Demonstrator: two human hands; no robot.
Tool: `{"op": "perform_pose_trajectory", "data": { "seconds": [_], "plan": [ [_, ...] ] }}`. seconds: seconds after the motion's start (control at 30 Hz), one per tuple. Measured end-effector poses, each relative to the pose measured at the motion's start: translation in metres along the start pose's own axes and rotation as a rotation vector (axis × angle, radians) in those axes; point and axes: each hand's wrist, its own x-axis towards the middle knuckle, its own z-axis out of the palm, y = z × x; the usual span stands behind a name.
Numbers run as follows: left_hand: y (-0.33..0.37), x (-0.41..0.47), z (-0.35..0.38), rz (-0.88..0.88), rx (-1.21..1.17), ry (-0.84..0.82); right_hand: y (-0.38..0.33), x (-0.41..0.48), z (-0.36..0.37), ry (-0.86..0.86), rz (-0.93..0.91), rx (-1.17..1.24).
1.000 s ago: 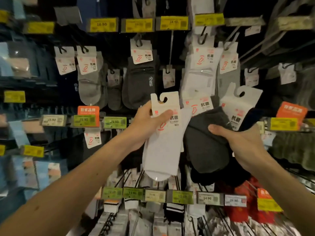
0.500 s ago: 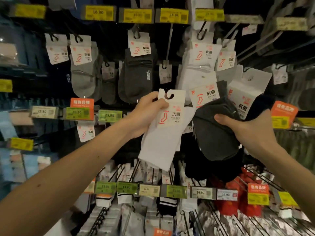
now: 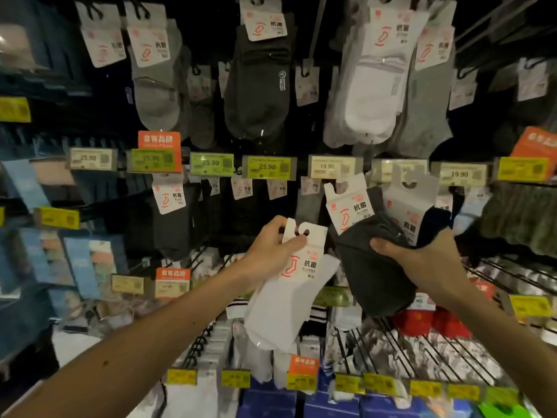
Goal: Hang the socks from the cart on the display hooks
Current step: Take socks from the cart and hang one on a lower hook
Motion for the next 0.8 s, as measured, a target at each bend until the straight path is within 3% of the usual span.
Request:
{"op": "perform_pose_trajectory", "data": {
  "seconds": [0.2, 0.37, 0.53, 0.8],
  "plan": [
    [0.021, 0.01, 0.002, 0.137, 0.077, 0.001, -0.006, 0.001, -0.013, 0.062, -0.018, -0.022],
    [0.106, 0.041, 0.004, 0.492, 0.122, 0.144, -0.029, 0.024, -0.038, 0.182, -0.133, 0.009],
    [0.18, 0.072, 0.018, 0.672, 0.156, 0.162, -0.052, 0.051, -0.064, 0.26, -0.214, 0.023],
    [0.241, 0.114, 0.039, 0.68, 0.12, 0.167, -0.062, 0.085, -0.104, 0.325, -0.237, 0.017]
  ]
}}
